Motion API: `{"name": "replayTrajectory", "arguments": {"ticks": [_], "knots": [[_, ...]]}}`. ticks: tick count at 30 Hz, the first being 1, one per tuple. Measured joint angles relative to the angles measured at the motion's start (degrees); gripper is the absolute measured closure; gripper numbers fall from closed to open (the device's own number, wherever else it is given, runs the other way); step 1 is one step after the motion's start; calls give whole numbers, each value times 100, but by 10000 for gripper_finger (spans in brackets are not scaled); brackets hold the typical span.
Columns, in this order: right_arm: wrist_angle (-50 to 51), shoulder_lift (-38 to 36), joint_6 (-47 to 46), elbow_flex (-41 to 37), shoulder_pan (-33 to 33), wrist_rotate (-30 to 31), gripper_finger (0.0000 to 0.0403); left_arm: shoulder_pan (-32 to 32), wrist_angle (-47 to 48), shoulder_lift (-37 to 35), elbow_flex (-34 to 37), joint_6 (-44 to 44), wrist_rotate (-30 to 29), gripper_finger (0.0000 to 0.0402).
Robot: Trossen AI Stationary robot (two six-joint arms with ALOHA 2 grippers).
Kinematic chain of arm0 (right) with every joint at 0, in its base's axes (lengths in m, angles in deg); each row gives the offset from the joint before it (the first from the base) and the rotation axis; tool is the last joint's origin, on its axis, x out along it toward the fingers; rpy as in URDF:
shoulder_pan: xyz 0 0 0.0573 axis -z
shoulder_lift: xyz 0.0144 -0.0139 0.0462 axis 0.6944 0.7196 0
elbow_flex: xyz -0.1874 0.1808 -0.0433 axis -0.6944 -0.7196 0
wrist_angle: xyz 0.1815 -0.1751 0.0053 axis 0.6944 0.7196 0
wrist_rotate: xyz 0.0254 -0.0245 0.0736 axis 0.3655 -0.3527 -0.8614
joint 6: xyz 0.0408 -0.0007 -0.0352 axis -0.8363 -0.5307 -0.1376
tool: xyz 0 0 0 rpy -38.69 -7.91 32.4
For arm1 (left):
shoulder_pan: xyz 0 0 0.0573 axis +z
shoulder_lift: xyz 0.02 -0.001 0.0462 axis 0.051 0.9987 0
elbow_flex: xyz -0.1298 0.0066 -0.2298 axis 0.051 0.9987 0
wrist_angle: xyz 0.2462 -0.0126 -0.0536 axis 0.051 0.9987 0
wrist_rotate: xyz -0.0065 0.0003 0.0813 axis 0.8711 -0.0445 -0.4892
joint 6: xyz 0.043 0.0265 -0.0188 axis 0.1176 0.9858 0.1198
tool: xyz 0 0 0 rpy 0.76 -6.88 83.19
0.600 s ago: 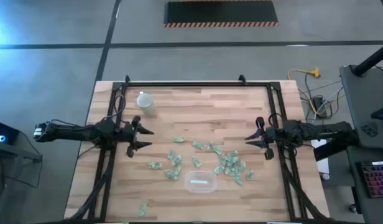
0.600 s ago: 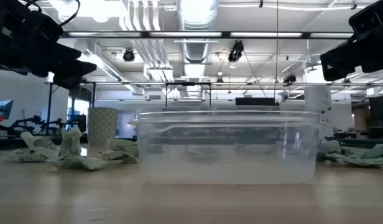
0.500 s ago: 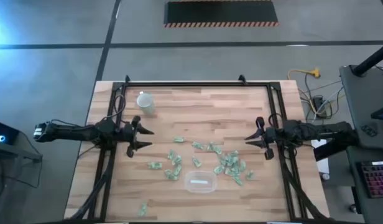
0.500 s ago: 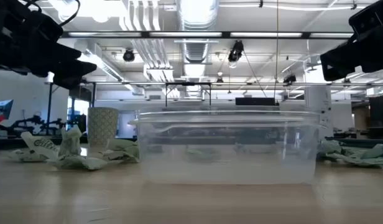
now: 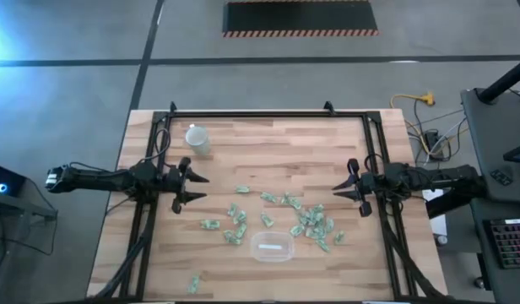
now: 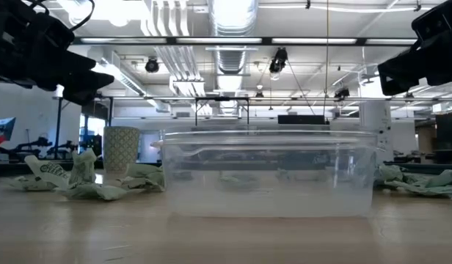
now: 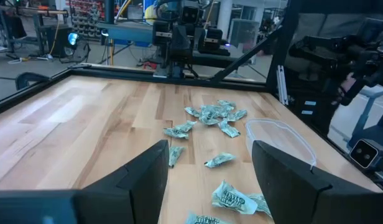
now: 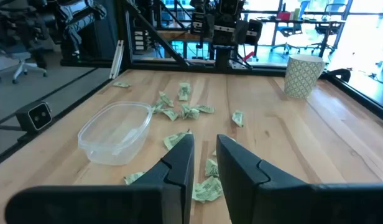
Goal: Pick and place Stevia / Truvia into bins
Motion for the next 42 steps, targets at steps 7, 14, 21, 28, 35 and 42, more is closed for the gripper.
{"name": "replayTrajectory", "arguments": {"ticks": [7, 14, 21, 28, 35, 42], "knots": [[0, 0, 0, -1, 0, -1, 344, 0, -1, 0, 0, 0, 1, 186], [1, 0, -1, -1, 0, 0, 344, -2, -1, 0, 0, 0, 1, 186], [0, 1, 0, 0, 0, 0, 344, -2, -1, 0, 0, 2, 0, 186], [1, 0, -1, 0, 0, 0, 344, -2, -2, 0, 0, 1, 1, 186], [-222, 4, -153, -2, 0, 0, 344, -1, -2, 0, 0, 0, 0, 186], [-1467, 7, -2122, 2, -1, 174, 344, -2, -1, 0, 0, 1, 1, 186]]}}
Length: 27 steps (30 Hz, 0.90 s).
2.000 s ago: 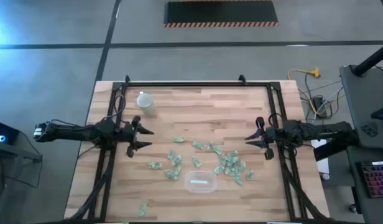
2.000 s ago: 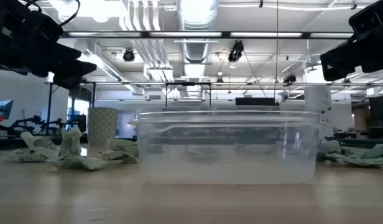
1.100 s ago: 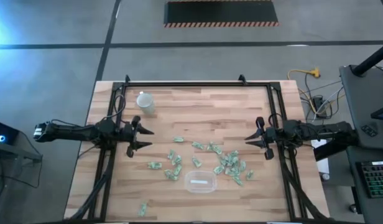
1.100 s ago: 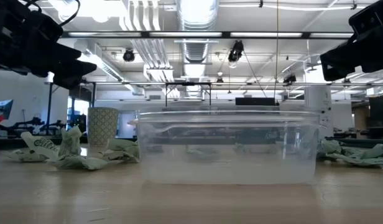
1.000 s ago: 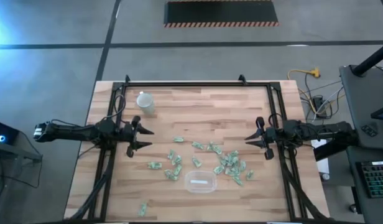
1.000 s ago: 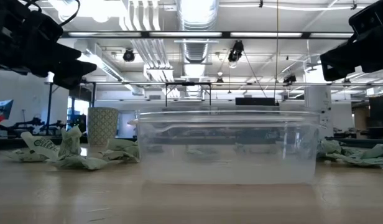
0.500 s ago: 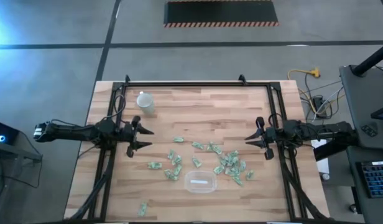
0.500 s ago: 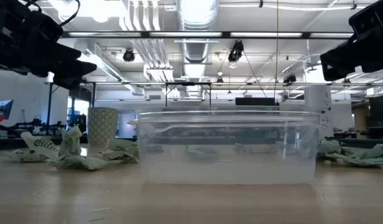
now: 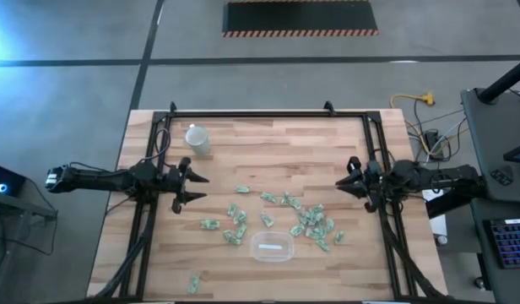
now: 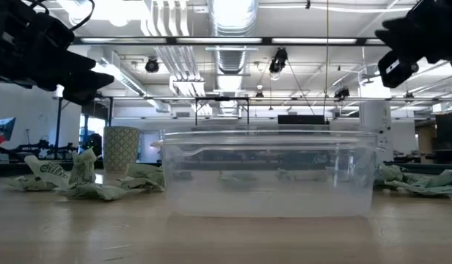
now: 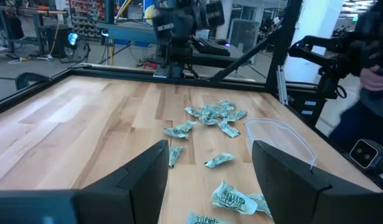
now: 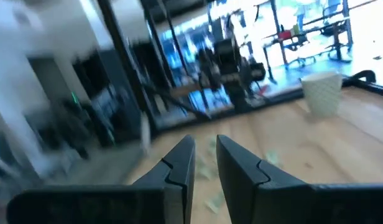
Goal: Pick and place Stevia / Truvia into bins
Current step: Put the stevia packet into the transparent container
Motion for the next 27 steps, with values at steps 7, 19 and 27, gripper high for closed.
{"name": "replayTrajectory", "arguments": {"ticks": [7, 19, 27], "knots": [[-579, -4, -282, 0, 0, 286, 344, 1, -1, 0, 0, 0, 1, 186], [-1413, -8, -1448, 0, 0, 825, 344, 0, -563, 4, 0, -24, 0, 186], [-1697, -7, -1707, 0, -2, 823, 344, 2, -3390, -2, 3, -1941, -3, 186]]}}
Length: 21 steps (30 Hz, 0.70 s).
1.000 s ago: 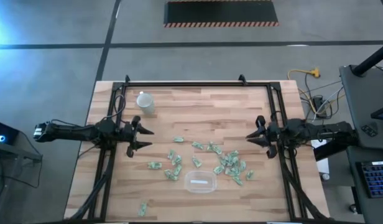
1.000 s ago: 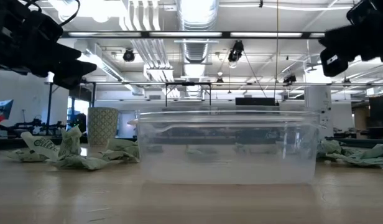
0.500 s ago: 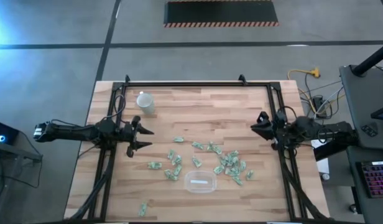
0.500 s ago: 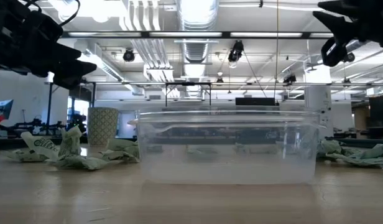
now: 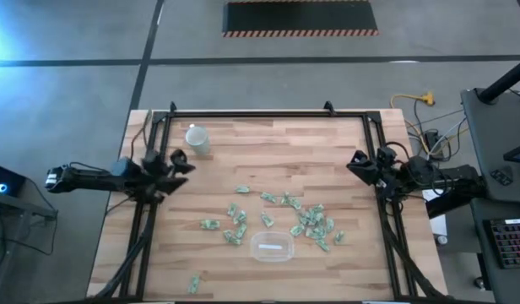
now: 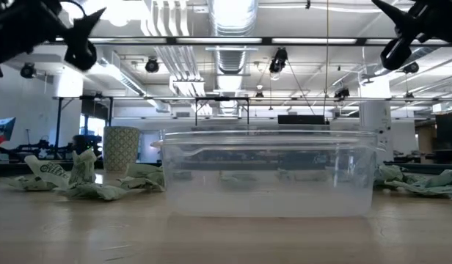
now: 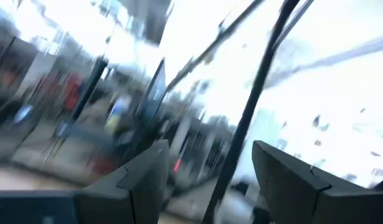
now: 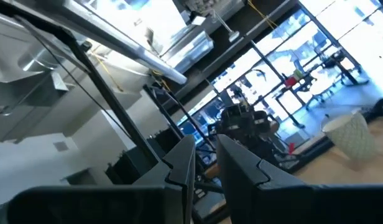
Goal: Pick and place Stevia / Truvia into bins
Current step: Put the stevia packet into the transparent container
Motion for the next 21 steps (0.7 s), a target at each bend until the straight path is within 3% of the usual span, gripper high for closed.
{"name": "replayTrajectory", "arguments": {"ticks": [8, 21], "knots": [[64, 4, 176, 0, 2, 25, 344, -4, -1825, -2, 3, -211, 10, 186], [46, 189, -11, 0, 2, 178, 344, -2, -1906, 468, -85, 441, 3, 186]]}}
